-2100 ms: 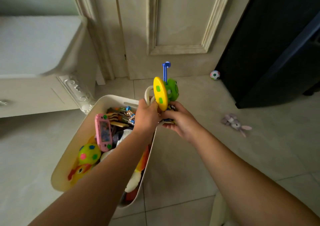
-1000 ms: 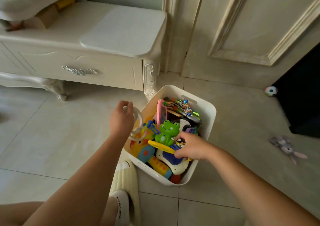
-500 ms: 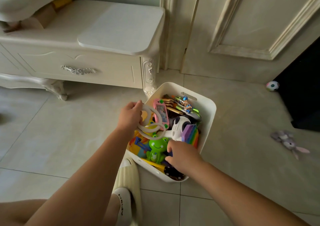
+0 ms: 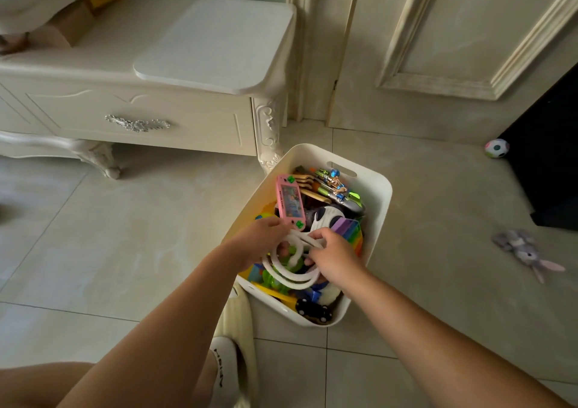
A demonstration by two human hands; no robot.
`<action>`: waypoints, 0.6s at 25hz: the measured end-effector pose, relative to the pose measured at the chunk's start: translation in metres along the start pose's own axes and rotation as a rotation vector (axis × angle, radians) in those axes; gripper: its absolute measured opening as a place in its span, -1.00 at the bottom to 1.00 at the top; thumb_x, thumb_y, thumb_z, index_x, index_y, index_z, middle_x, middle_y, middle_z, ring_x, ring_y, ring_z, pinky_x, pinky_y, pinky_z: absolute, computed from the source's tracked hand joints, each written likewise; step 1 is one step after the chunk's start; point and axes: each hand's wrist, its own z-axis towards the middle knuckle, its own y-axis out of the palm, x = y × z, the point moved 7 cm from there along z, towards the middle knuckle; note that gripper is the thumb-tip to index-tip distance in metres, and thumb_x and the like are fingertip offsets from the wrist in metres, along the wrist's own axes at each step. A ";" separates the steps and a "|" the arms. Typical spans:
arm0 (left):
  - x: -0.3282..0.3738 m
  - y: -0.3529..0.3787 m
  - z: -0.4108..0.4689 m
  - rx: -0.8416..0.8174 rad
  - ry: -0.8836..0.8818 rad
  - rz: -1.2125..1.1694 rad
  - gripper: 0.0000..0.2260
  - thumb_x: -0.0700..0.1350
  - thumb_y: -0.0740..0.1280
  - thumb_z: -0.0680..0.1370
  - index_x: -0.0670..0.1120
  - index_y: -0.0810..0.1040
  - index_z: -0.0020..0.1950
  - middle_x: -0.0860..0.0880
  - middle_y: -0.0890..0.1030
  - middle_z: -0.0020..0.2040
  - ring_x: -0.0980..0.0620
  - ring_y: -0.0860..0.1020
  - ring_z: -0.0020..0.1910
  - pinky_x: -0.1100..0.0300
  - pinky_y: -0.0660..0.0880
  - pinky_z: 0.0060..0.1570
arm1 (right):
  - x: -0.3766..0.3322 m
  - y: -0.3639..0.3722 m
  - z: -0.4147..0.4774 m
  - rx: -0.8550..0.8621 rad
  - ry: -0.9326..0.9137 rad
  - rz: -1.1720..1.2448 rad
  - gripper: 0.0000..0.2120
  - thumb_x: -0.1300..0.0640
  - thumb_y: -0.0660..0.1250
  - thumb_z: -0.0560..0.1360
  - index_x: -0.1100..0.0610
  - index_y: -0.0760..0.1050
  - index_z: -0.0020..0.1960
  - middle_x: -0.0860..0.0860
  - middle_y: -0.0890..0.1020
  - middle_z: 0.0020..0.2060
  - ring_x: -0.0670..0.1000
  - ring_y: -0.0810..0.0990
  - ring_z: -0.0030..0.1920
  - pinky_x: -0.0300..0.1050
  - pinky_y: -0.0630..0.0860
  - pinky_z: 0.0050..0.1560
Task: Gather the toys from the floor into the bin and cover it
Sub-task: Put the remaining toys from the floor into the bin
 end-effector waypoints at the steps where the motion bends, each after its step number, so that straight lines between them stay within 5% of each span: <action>1: 0.004 -0.002 0.000 0.029 0.022 0.161 -0.75 0.02 0.21 0.61 -0.08 0.56 0.16 -0.06 0.59 -0.06 -0.03 0.56 -0.12 0.05 0.57 0.03 | 0.002 -0.002 0.002 0.006 0.013 -0.095 -0.78 0.22 0.22 0.55 0.01 0.45 0.16 0.00 0.62 -0.07 0.01 0.61 -0.15 0.02 0.62 -0.12; 6: 0.012 -0.006 0.001 0.043 0.072 0.468 -0.82 0.01 0.31 0.56 -0.01 0.61 0.10 -0.02 0.61 0.05 0.00 0.59 -0.01 0.06 0.59 0.10 | -0.001 -0.001 -0.004 -0.090 -0.111 -0.740 -0.66 0.12 0.26 0.54 0.02 0.44 0.31 0.06 0.61 0.13 0.13 0.59 0.08 -0.02 0.56 0.02; 11: 0.010 0.007 -0.002 -0.154 0.041 0.611 -0.63 0.01 0.49 0.43 0.08 0.53 0.22 0.02 0.54 0.08 -0.01 0.62 -0.02 0.16 0.65 -0.13 | 0.007 -0.005 -0.006 -0.020 -0.109 -0.852 -0.76 0.10 0.24 0.58 0.08 0.42 0.23 0.11 0.61 0.09 0.18 0.59 0.05 0.00 0.55 -0.02; 15: 0.016 0.023 0.003 -0.111 0.181 0.751 -0.65 -0.11 0.50 0.42 0.01 0.55 0.17 0.02 0.59 -0.04 0.07 0.58 -0.17 0.24 0.57 -0.13 | 0.007 -0.015 -0.015 0.070 -0.144 -0.890 -0.75 0.11 0.23 0.57 0.07 0.36 0.24 0.11 0.63 0.05 0.18 0.61 0.01 -0.04 0.48 -0.15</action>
